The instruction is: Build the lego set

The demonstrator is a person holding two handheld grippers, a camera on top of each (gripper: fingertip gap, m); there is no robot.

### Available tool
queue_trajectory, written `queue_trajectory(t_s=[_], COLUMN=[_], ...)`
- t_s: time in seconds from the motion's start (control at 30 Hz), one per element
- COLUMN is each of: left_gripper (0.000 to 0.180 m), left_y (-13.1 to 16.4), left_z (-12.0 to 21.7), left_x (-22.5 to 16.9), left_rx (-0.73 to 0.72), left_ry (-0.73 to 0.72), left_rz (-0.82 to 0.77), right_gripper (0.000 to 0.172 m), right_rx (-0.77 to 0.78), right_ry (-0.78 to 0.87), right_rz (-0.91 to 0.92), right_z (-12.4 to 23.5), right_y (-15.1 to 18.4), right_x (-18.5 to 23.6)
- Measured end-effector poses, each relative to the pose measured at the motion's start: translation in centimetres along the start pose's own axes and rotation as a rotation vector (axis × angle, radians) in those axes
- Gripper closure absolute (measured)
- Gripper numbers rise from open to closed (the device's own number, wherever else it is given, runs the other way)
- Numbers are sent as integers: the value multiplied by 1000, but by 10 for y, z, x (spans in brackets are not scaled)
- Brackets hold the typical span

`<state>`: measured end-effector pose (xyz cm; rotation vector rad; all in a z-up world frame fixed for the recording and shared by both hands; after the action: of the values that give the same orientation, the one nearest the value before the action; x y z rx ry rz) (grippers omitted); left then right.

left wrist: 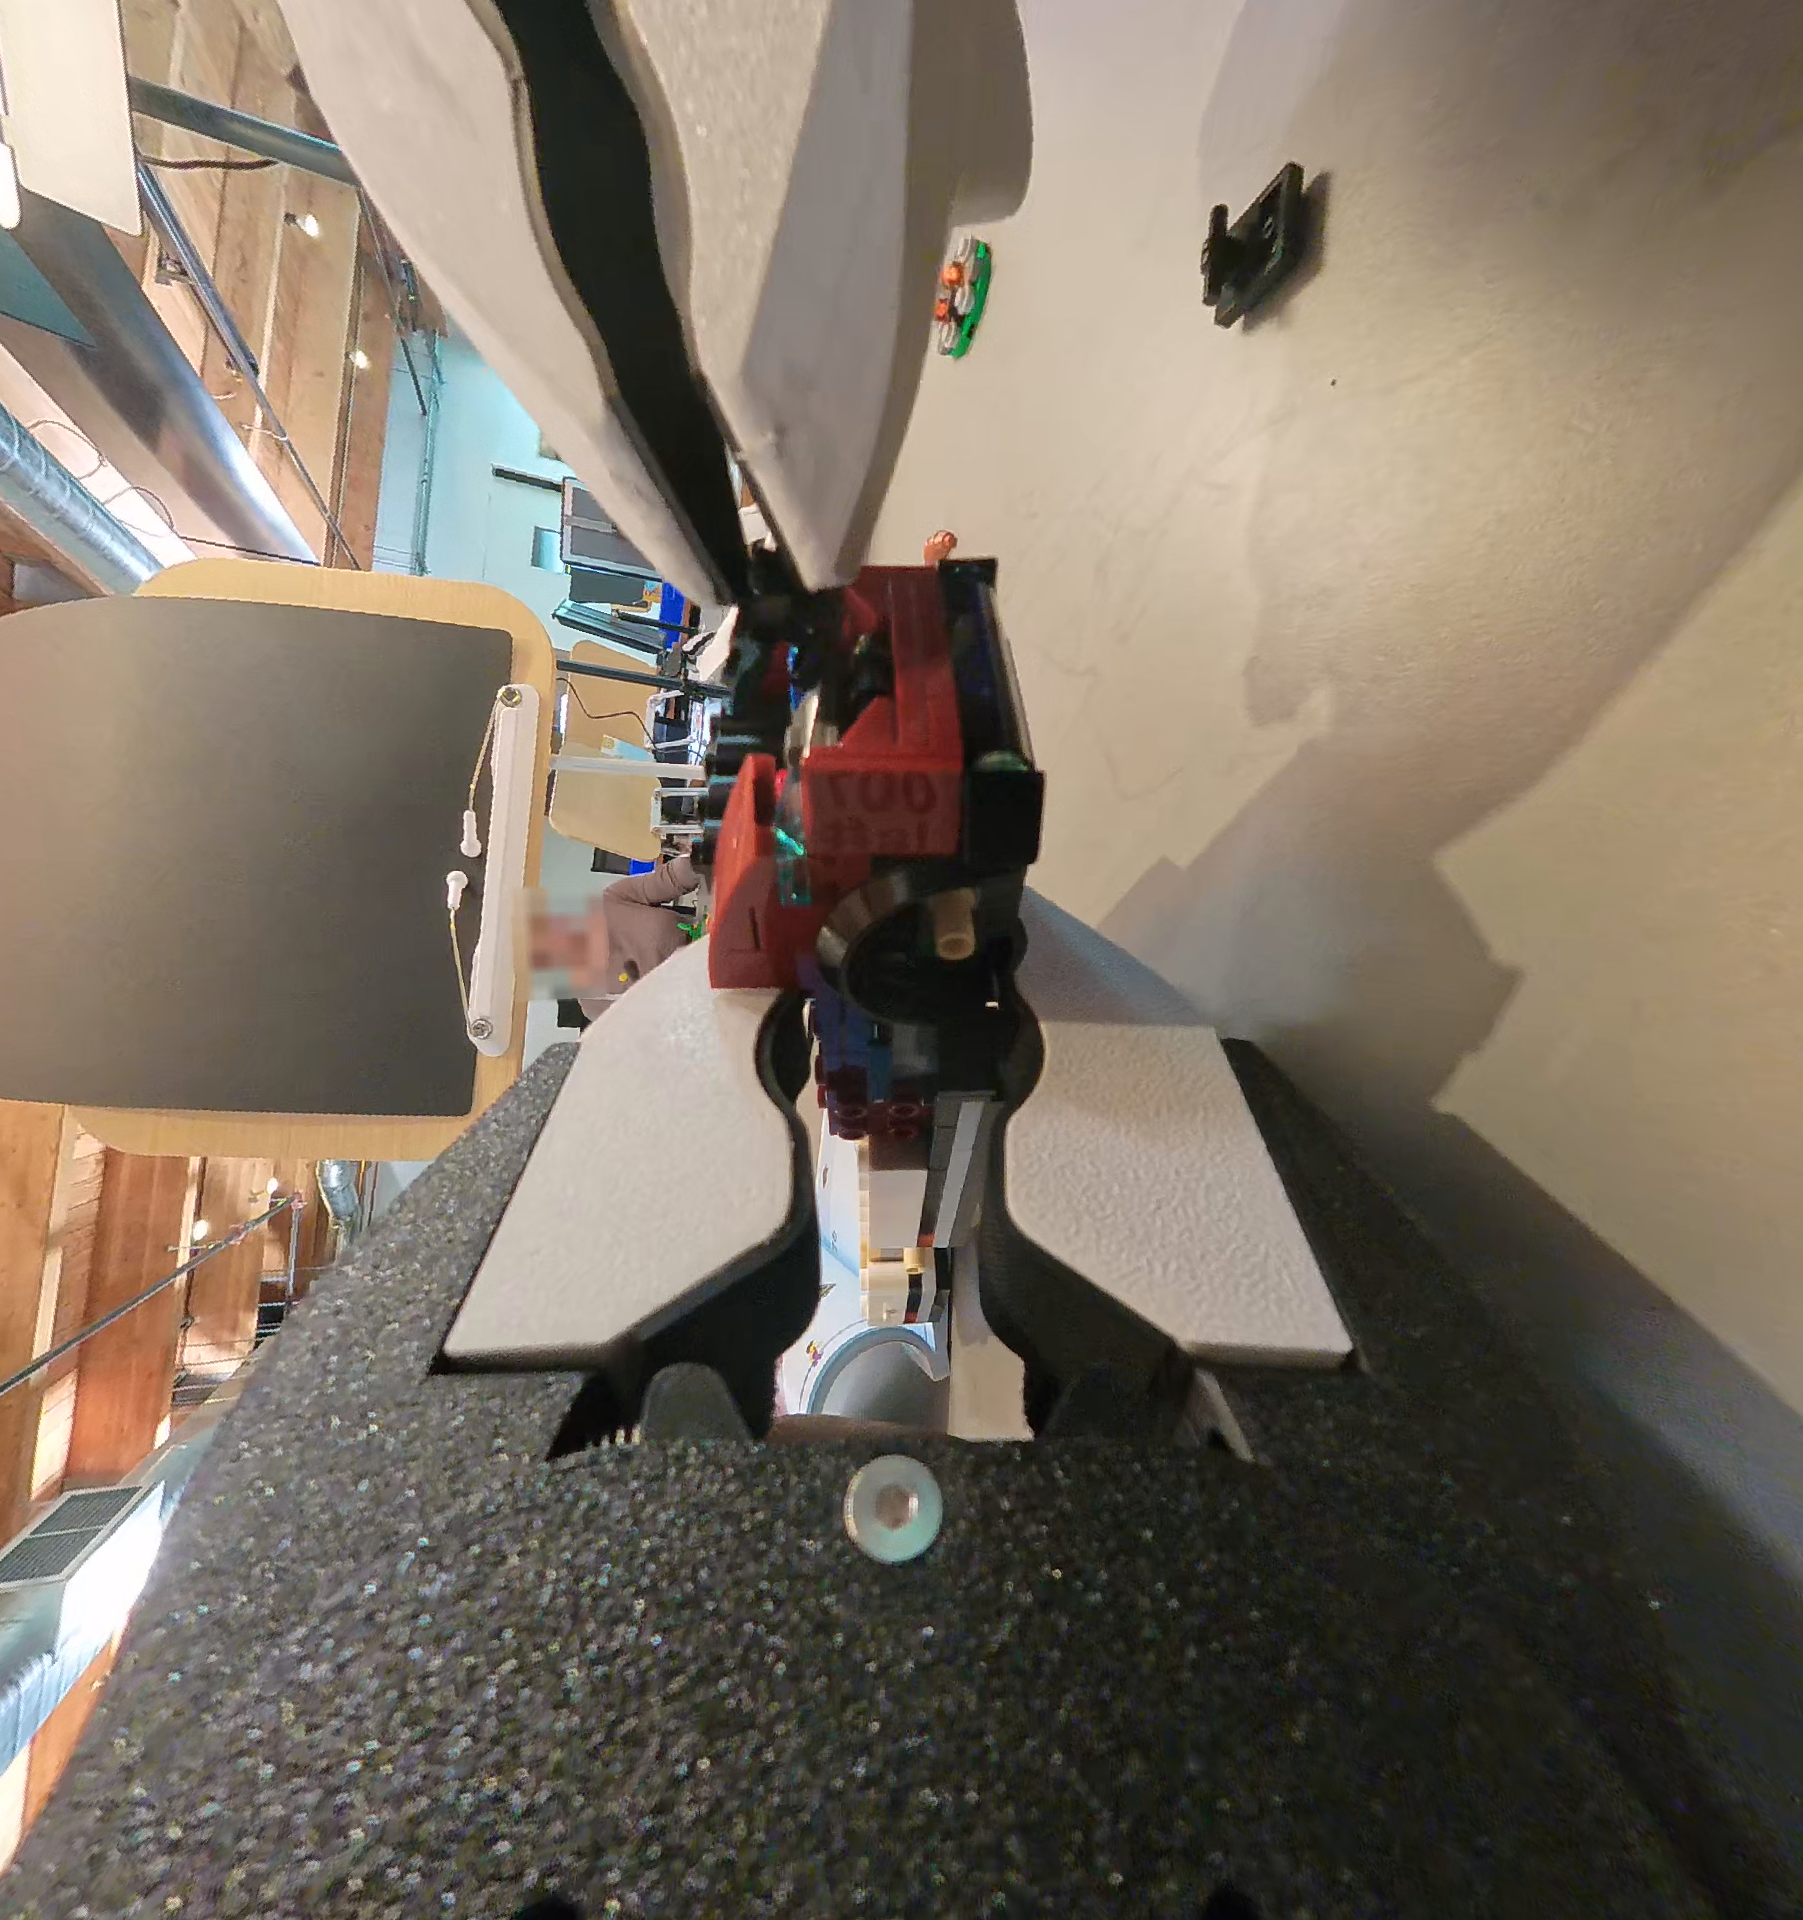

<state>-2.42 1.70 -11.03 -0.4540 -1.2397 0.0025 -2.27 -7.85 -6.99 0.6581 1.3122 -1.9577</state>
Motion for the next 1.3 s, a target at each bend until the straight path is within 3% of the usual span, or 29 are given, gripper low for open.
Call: queue_trajectory(t_s=[0.57, 0.93, 1.3], left_gripper=[148, 148, 148], left_y=[-1, -1, -1], left_z=[0, 1, 1], left_x=[-1, 2, 4], left_rx=[-1, -9, -12], left_ry=[6, -1, -10], left_rz=[-4, 39, 63], right_gripper=[159, 160, 156], right_rx=[51, 49, 30], right_ry=[28, 58, 134], right_rz=[11, -90, -2], right_z=[-2, 1, 6], right_y=[5, 7, -1], right_x=[-2, -5, 0])
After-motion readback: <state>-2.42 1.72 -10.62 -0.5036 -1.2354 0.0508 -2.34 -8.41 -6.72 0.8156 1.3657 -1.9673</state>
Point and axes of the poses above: each gripper's, where its closed fingertips meet, z back along the fingers, y out of its underside, x = y × z across the jaws, the point moved 5 cm from there along z, back along the fingers, and after that the axes turned 5 degrees about z, right-handed, at the moved point
